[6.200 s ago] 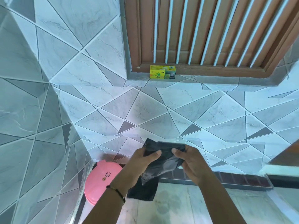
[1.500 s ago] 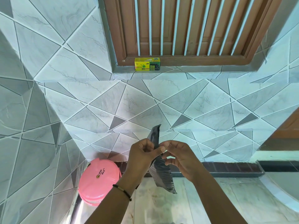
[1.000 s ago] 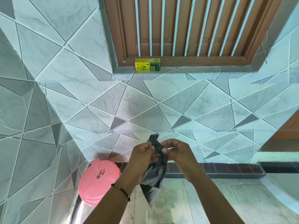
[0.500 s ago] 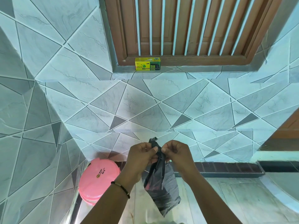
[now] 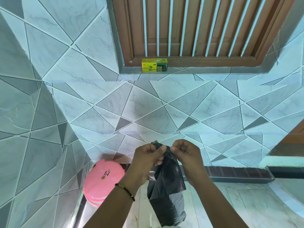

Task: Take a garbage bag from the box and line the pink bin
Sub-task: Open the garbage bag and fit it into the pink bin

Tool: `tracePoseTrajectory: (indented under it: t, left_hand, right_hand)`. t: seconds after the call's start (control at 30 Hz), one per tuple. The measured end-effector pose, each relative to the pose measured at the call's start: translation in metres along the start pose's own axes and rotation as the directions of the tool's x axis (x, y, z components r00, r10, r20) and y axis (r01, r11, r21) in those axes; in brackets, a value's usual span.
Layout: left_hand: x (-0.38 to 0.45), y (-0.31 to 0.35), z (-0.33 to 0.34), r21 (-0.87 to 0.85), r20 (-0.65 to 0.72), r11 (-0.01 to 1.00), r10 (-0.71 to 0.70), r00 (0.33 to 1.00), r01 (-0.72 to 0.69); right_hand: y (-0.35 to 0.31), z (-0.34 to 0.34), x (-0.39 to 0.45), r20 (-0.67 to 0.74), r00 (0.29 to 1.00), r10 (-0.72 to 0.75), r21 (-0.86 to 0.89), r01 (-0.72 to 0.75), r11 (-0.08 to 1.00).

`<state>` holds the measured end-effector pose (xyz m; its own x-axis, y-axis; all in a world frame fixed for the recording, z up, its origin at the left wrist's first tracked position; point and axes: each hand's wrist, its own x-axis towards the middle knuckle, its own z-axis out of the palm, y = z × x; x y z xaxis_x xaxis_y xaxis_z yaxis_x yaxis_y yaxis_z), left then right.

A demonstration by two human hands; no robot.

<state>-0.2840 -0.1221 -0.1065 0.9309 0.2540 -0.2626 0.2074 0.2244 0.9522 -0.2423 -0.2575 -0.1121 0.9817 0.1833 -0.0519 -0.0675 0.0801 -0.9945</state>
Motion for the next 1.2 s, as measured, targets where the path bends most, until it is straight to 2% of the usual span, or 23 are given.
tracePoseTrajectory:
  t: [0.1, 0.2, 0.27, 0.37, 0.47, 0.57, 0.73, 0.83, 1.03, 1.2]
  left_hand:
    - [-0.001, 0.000, 0.001, -0.116, 0.048, 0.993, -0.020, 0.999, 0.025]
    - [-0.003, 0.000, 0.001, -0.188, 0.117, 0.980, -0.041, 0.992, 0.063]
    - [-0.004, -0.001, 0.000, -0.168, 0.135, 0.982, -0.060, 0.989, 0.083]
    - [-0.004, -0.004, 0.001, -0.087, 0.113, 0.991, -0.088, 0.990, 0.098]
    - [-0.003, -0.007, 0.003, -0.032, 0.083, 0.996, -0.076, 0.994, 0.079]
    - [-0.004, -0.007, 0.004, -0.023, 0.024, 0.999, -0.044, 0.999, 0.045]
    - [-0.003, -0.002, 0.009, -0.075, -0.068, 0.997, -0.041, 0.997, 0.036]
    - [-0.002, -0.003, 0.010, -0.071, -0.069, 0.997, -0.038, 0.997, 0.033]
    - [0.001, -0.003, 0.007, -0.099, -0.019, 0.994, -0.041, 0.999, 0.039]
    - [0.008, -0.006, -0.003, -0.035, -0.073, 0.999, -0.037, 0.997, 0.035]
  right_hand:
    - [0.001, 0.000, 0.000, -0.027, 1.000, 0.012, 0.071, -0.010, 0.997]
    - [-0.001, -0.003, -0.002, 0.005, 1.000, 0.021, 0.032, -0.021, 0.999]
    - [-0.003, -0.005, -0.003, 0.053, 0.998, 0.028, -0.001, -0.028, 1.000]
    - [-0.002, -0.006, -0.005, 0.108, 0.993, 0.055, -0.121, -0.041, 0.992]
    - [0.000, -0.008, -0.003, 0.103, 0.994, 0.044, -0.211, -0.022, 0.977]
    - [0.003, -0.011, -0.003, 0.093, 0.995, 0.049, -0.224, -0.027, 0.974]
    - [0.004, -0.015, -0.001, 0.159, 0.985, 0.071, -0.174, -0.042, 0.984]
    - [0.006, -0.016, 0.000, 0.194, 0.978, 0.076, -0.160, -0.045, 0.986]
    - [0.001, -0.020, 0.004, 0.092, 0.994, 0.063, -0.072, -0.057, 0.996]
    - [0.001, -0.033, 0.011, -0.007, 0.998, 0.066, -0.040, -0.066, 0.997]
